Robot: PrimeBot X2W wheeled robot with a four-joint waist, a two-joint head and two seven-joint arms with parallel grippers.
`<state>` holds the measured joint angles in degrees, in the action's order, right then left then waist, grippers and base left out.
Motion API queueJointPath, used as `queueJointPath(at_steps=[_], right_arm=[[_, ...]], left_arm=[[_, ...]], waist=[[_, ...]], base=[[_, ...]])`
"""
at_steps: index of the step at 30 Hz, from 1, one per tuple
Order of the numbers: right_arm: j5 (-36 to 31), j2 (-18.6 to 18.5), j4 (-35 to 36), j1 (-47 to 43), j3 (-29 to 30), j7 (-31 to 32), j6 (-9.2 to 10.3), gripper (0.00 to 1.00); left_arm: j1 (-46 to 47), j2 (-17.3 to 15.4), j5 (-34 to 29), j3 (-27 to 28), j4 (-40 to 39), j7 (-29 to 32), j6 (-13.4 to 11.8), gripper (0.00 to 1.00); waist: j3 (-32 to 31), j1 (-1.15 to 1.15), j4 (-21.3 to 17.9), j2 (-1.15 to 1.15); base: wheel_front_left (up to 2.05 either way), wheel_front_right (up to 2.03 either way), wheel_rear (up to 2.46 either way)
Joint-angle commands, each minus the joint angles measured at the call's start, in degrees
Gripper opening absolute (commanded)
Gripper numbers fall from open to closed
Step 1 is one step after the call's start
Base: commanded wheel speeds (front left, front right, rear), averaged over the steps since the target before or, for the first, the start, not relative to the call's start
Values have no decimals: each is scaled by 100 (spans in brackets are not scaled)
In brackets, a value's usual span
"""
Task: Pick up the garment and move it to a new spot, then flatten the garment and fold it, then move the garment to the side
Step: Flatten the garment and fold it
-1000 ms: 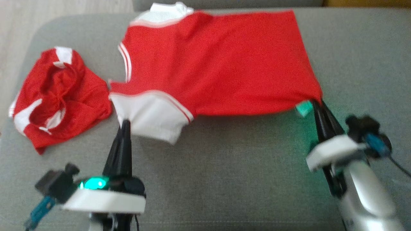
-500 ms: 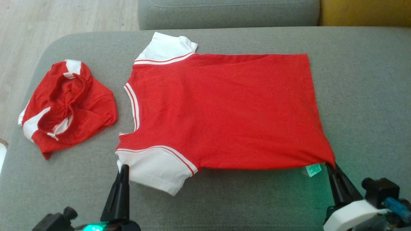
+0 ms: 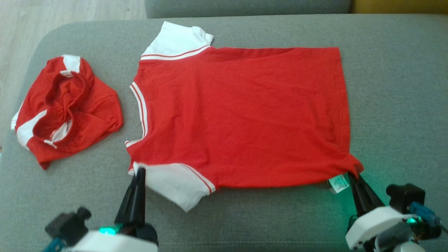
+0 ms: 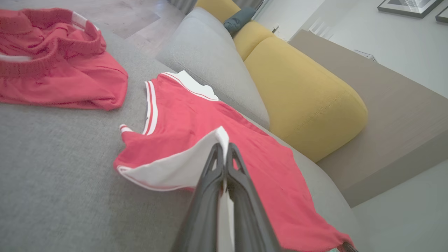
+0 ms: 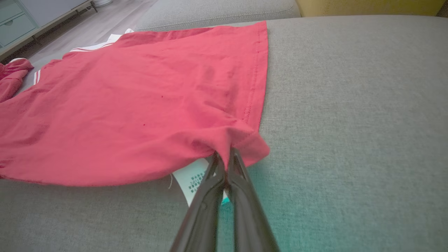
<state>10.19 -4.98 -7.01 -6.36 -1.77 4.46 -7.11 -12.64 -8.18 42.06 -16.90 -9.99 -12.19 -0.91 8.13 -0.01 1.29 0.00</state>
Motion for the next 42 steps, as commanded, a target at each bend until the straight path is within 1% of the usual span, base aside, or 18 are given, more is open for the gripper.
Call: queueJointPath(at_steps=[1, 7, 15, 21, 29, 30, 31, 32, 33, 34, 35, 36, 37, 38, 39, 40, 41, 42], right_arm=[[64, -84, 140, 271, -127, -77, -37, 0], [78, -150, -181, 817, -145, -17, -37, 0], [64, -154, -895, 1702, -239, -40, -37, 0], [-9, -95, -1452, 2228, -158, -249, -37, 0], [-78, 6, -1975, 2685, -86, -540, -37, 0], [-84, 19, -2039, 2741, -91, -565, -37, 2], [-88, 31, -2104, 2800, -97, -589, -37, 7], [-91, 41, -2168, 2864, -103, -613, -37, 18], [-95, 51, -2228, 2930, -105, -648, -37, 25], [-96, 61, -2286, 2995, -94, -694, -37, 38], [-100, 71, -2344, 3055, -77, -740, -37, 66], [-100, 71, -2344, 3055, -77, -740, -37, 66], [-138, 90, -2451, 3160, -44, -851, -37, 100], [-144, 101, -2496, 3205, -33, -900, -37, 100], [-140, 112, -2524, 3243, -16, -968, -37, 100], [-140, 112, -2524, 3243, -16, -968, -37, 100], [-142, 121, -2542, 3272, 6, -1041, -37, 100], [-150, 129, -2553, 3293, 33, -1115, -37, 100]], left_arm=[[394, 19, 15, 177, -144, 9, 42, 0], [1394, 16, -65, 216, 450, 31, 171, 0], [2609, 143, -170, 239, 1894, -76, 323, 0], [3216, 245, -280, 418, 2703, -231, 413, 0], [3808, 353, -549, 596, 3400, -277, 544, 0], [3865, 366, -590, 639, 3456, -278, 556, 0], [3918, 380, -628, 683, 3510, -278, 569, 0], [3967, 392, -668, 729, 3559, -279, 581, 0], [4013, 404, -709, 779, 3606, -279, 590, 0], [4054, 415, -745, 829, 3659, -279, 598, 0], [4092, 427, -777, 875, 3715, -279, 607, 0], [4092, 427, -777, 875, 3715, -279, 607, 0], [4158, 451, -832, 961, 3817, -280, 623, 0], [4186, 462, -861, 999, 3846, -280, 634, 8], [4204, 473, -880, 1033, 3860, -280, 647, 47], [4204, 473, -880, 1033, 3860, -280, 647, 47], [4208, 483, -892, 1057, 3859, -280, 663, 95], [4203, 492, -899, 1077, 3851, -280, 680, 100]], waist=[[33, 1, 15, 0], [196, 1, 28, 0], [474, 1, -52, 0], [630, 1, -76, 0], [753, 1, -104, 0], [769, 1, -115, 0], [786, 1, -125, 0], [809, 1, -137, 0], [829, 1, -147, 0], [846, 1, -154, 0], [860, 1, -160, 0], [860, 1, -160, 0], [882, 1, -170, 0], [891, 1, -172, 0], [898, 1, -172, 0], [898, 1, -172, 0], [901, 1, -170, 0], [903, 1, -168, 0]], base=[[0, 0, 0], [0, 0, 0], [0, 0, 0], [0, 0, 0], [0, 0, 0], [0, 0, 0], [0, 0, 0], [0, 0, 0], [0, 0, 0], [0, 0, 0], [0, 0, 0], [0, 0, 0], [0, 0, 0], [0, 0, 0], [0, 0, 0], [0, 0, 0], [0, 0, 0], [0, 0, 0]])
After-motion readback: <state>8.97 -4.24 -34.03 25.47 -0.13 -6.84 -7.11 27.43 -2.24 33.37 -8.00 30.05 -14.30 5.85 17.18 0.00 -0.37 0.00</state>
